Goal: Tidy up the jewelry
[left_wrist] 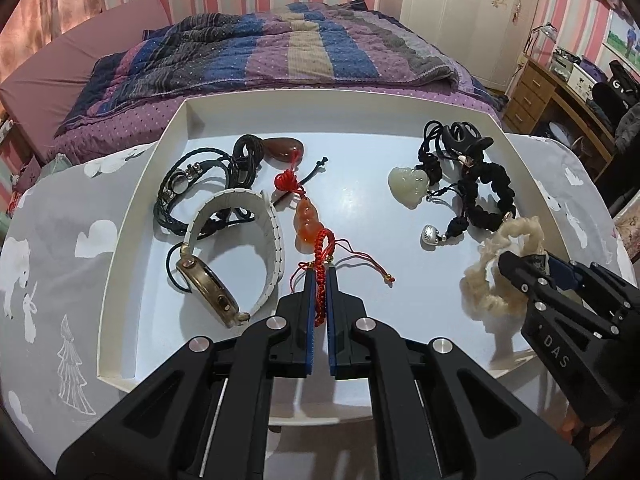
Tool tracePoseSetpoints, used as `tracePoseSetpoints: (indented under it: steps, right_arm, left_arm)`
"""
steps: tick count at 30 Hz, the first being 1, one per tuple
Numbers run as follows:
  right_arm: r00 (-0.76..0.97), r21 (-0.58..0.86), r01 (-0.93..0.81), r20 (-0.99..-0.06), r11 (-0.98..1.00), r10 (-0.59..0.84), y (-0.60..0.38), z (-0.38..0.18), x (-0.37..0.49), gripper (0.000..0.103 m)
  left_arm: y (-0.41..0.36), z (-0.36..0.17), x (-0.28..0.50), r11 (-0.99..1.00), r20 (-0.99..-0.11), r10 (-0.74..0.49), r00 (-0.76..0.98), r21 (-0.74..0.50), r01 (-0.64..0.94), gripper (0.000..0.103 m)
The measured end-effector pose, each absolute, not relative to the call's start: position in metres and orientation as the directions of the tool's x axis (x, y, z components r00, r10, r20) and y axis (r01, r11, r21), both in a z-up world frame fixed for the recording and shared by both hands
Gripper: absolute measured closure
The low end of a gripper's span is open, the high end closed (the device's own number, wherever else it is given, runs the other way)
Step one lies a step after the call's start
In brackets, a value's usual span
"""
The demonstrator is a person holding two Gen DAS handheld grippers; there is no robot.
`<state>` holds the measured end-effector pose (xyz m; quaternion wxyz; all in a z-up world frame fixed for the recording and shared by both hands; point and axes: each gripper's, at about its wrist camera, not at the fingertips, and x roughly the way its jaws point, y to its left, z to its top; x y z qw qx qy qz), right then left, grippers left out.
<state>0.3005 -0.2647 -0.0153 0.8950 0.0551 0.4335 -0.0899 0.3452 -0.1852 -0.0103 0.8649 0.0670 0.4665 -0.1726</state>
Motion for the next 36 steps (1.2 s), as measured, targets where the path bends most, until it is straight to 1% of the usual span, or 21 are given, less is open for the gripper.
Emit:
tracePoseSetpoints:
  steps: [1,2,3,4,5,6,7,9,11,12,13,14,15,16,18,20,23,26,30,34,36]
  right_arm:
    - [0.61,0.013,0.207,-0.784,0.978,-0.118,-0.264,-0.015,0.301,0.064]
    - [0.616,0.011,0.205,-0.779,0.979,-0.12,-0.263,-0.013,0.301,0.061]
    - [0.624,0.012,0.204,-0.772,0.979,-0.121,-0.263,-0.012,0.302,0.052]
    - [0.629,0.015,0.2,-0.769,0.98,-0.117,-0.262,-0.01,0.301,0.045]
    - [0.633,0.018,0.196,-0.766,0.981,-0.112,-0.261,-0.008,0.301,0.042]
    - [0.637,0.017,0.196,-0.763,0.98,-0.114,-0.261,-0.006,0.3,0.034]
    - [0.643,0.013,0.199,-0.756,0.98,-0.12,-0.261,-0.001,0.299,0.031]
    - [0.65,0.009,0.207,-0.749,0.978,-0.131,-0.263,0.005,0.297,0.031]
    - [0.657,0.018,0.223,-0.741,0.975,-0.136,-0.267,0.015,0.29,0.03]
    - [0.665,0.021,0.233,-0.733,0.972,-0.143,-0.268,0.02,0.284,0.025]
    - [0.678,0.02,0.244,-0.719,0.97,-0.156,-0.268,0.029,0.275,0.018]
    - [0.689,0.019,0.248,-0.707,0.969,-0.162,-0.267,0.035,0.267,0.016]
    - [0.702,0.016,0.249,-0.692,0.968,-0.169,-0.265,0.043,0.258,0.015]
    - [0.714,0.007,0.249,-0.677,0.968,-0.179,-0.262,0.051,0.246,0.012]
    - [0.734,-0.013,0.254,-0.649,0.967,-0.201,-0.256,0.065,0.226,0.01]
    - [0.76,-0.017,0.255,-0.615,0.967,-0.211,-0.247,0.081,0.198,0.009]
    - [0.775,-0.004,0.249,-0.598,0.968,-0.202,-0.236,0.093,0.168,0.009]
    - [0.78,-0.009,0.247,-0.591,0.969,-0.205,-0.226,0.098,0.146,0.009]
    - [0.786,-0.006,0.245,-0.584,0.97,-0.202,-0.215,0.099,0.121,0.009]
    - [0.791,0.021,0.227,-0.588,0.974,-0.171,-0.21,0.098,0.103,0.009]
    - [0.792,0.032,0.225,-0.588,0.974,-0.163,-0.209,0.099,0.098,0.009]
  left_arm:
    - [-0.185,-0.009,0.345,0.931,-0.83,-0.236,0.505,-0.045,0.361,0.1]
    - [-0.184,-0.005,0.343,0.932,-0.831,-0.237,0.504,-0.048,0.359,0.098]
    - [-0.183,-0.002,0.342,0.932,-0.83,-0.239,0.503,-0.051,0.358,0.089]
    - [-0.181,0.001,0.341,0.934,-0.828,-0.239,0.507,-0.052,0.354,0.073]
    - [-0.178,0.006,0.338,0.937,-0.823,-0.233,0.519,-0.048,0.345,0.064]
    - [-0.174,0.011,0.335,0.941,-0.816,-0.227,0.532,-0.043,0.336,0.053]
    - [-0.169,0.017,0.331,0.945,-0.809,-0.213,0.549,-0.027,0.326,0.048]
    - [-0.158,0.026,0.325,0.951,-0.802,-0.192,0.565,-0.011,0.308,0.045]
    - [-0.144,0.036,0.319,0.958,-0.797,-0.181,0.576,-0.01,0.287,0.037]
    - [-0.134,0.044,0.313,0.963,-0.789,-0.175,0.589,-0.012,0.271,0.029]
    - [-0.127,0.049,0.309,0.965,-0.78,-0.172,0.602,-0.011,0.261,0.018]
    - [-0.117,0.058,0.299,0.97,-0.762,-0.163,0.627,-0.007,0.244,0.012]
    - [-0.108,0.066,0.289,0.974,-0.746,-0.153,0.648,-0.003,0.226,0.004]
    - [-0.101,0.07,0.282,0.976,-0.734,-0.151,0.662,-0.005,0.217,0.003]
    - [-0.089,0.082,0.264,0.977,-0.714,-0.159,0.682,-0.016,0.211,0.003]
    - [-0.081,0.088,0.247,0.978,-0.704,-0.163,0.691,-0.021,0.209,0.003]
    - [-0.076,0.095,0.222,0.978,-0.685,-0.168,0.709,-0.026,0.206,0.003]
    - [-0.075,0.098,0.202,0.979,-0.674,-0.162,0.721,-0.016,0.205,0.003]
    - [-0.074,0.098,0.179,0.974,-0.676,-0.183,0.714,-0.026,0.225,0.003]
    - [-0.075,0.099,0.163,0.972,-0.681,-0.177,0.71,-0.008,0.235,0.003]
    - [-0.075,0.099,0.156,0.974,-0.667,-0.162,0.727,0.012,0.228,0.003]
